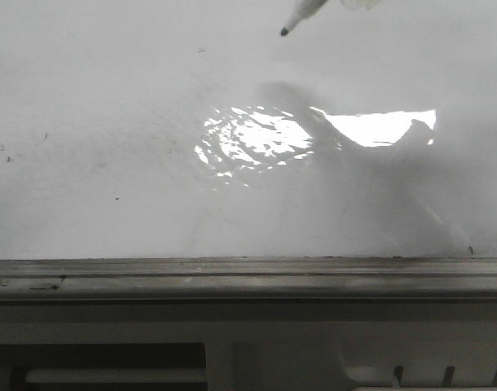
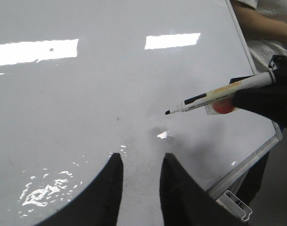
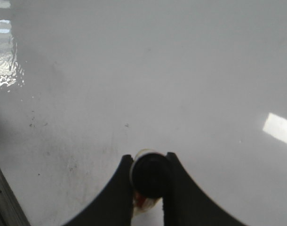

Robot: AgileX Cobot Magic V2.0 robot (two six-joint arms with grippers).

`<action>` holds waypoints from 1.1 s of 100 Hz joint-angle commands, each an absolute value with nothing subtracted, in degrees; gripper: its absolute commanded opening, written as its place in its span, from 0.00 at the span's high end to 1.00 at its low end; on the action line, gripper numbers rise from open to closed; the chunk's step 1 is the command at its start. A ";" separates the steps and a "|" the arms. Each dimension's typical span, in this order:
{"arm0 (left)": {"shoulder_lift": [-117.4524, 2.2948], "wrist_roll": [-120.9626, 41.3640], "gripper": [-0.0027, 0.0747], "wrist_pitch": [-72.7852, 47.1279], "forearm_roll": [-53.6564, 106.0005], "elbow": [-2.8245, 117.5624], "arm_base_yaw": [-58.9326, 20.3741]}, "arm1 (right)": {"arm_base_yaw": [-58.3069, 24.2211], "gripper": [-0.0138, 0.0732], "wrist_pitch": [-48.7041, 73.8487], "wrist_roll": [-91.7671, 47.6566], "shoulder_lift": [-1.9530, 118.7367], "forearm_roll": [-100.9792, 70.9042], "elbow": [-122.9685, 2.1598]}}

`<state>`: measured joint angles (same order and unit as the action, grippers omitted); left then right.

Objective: Write number 9 on whiteboard

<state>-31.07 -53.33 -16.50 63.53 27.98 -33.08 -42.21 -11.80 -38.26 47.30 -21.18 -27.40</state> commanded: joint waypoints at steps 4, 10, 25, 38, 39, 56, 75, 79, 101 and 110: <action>-31.21 -52.76 0.84 -14.24 65.25 29.36 -33.24 | -40.45 0.89 -15.78 -38.39 48.89 -22.60 -28.91; -31.21 -52.76 0.90 -14.24 65.25 29.36 -33.24 | -39.67 0.89 -15.64 -38.39 49.18 -22.60 -28.91; -31.21 -52.76 0.99 -14.24 65.25 29.36 -33.24 | -37.44 0.89 -15.04 -38.39 49.99 -22.60 -29.60; -31.21 -52.76 0.99 -14.13 65.25 29.36 -33.24 | -36.51 0.89 -13.89 -38.39 51.99 -22.60 -30.72; -31.21 -52.76 0.99 -14.13 65.25 29.36 -33.24 | -36.51 0.89 -13.89 -38.39 52.15 -22.60 -30.86; -31.21 -52.76 0.99 -14.13 65.01 29.36 -33.24 | -36.51 0.89 -7.25 -38.39 55.85 -22.60 -34.67; -31.21 -52.76 0.99 -14.23 64.76 29.36 -33.24 | -36.51 0.89 2.87 -38.39 56.73 -22.60 -36.46; -31.21 -52.76 0.99 -14.39 64.76 29.36 -33.24 | -36.51 0.89 4.73 -38.39 56.29 -22.60 -36.46; -31.21 -52.76 0.99 -15.31 64.46 29.36 -33.24 | -33.97 0.89 6.86 -38.39 52.85 -21.91 -36.46; -31.21 -52.76 0.99 -15.55 64.21 29.36 -33.24 | -31.96 0.89 7.05 -38.39 52.11 -21.91 -36.60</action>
<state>-31.07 -53.33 -16.71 63.28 27.89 -33.08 -34.53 8.89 -38.06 53.02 -22.84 -35.29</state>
